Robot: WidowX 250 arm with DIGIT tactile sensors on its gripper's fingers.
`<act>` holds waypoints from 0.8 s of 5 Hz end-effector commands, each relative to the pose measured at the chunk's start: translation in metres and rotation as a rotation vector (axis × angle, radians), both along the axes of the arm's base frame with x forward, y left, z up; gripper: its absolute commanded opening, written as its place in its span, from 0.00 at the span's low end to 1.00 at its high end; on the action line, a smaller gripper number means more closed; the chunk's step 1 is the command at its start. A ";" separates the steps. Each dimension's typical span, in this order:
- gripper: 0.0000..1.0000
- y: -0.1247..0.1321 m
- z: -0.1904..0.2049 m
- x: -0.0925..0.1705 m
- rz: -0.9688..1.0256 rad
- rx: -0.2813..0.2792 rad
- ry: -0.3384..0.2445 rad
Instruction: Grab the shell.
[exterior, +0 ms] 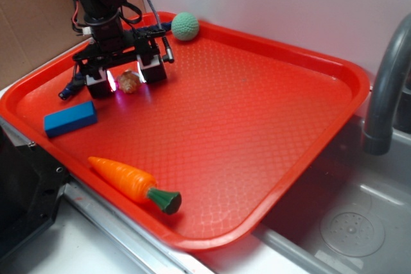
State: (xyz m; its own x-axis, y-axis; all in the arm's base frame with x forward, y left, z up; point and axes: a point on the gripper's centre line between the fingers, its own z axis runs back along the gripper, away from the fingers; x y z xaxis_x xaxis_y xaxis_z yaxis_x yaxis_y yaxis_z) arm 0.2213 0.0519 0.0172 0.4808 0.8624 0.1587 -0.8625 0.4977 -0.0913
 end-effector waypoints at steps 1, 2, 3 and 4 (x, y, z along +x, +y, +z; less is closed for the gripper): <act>0.00 0.000 0.011 -0.001 -0.136 -0.112 0.034; 0.00 -0.006 0.050 0.011 -0.260 -0.141 0.087; 0.00 -0.016 0.096 0.017 -0.351 -0.161 0.073; 0.00 -0.037 0.137 0.011 -0.443 -0.135 0.017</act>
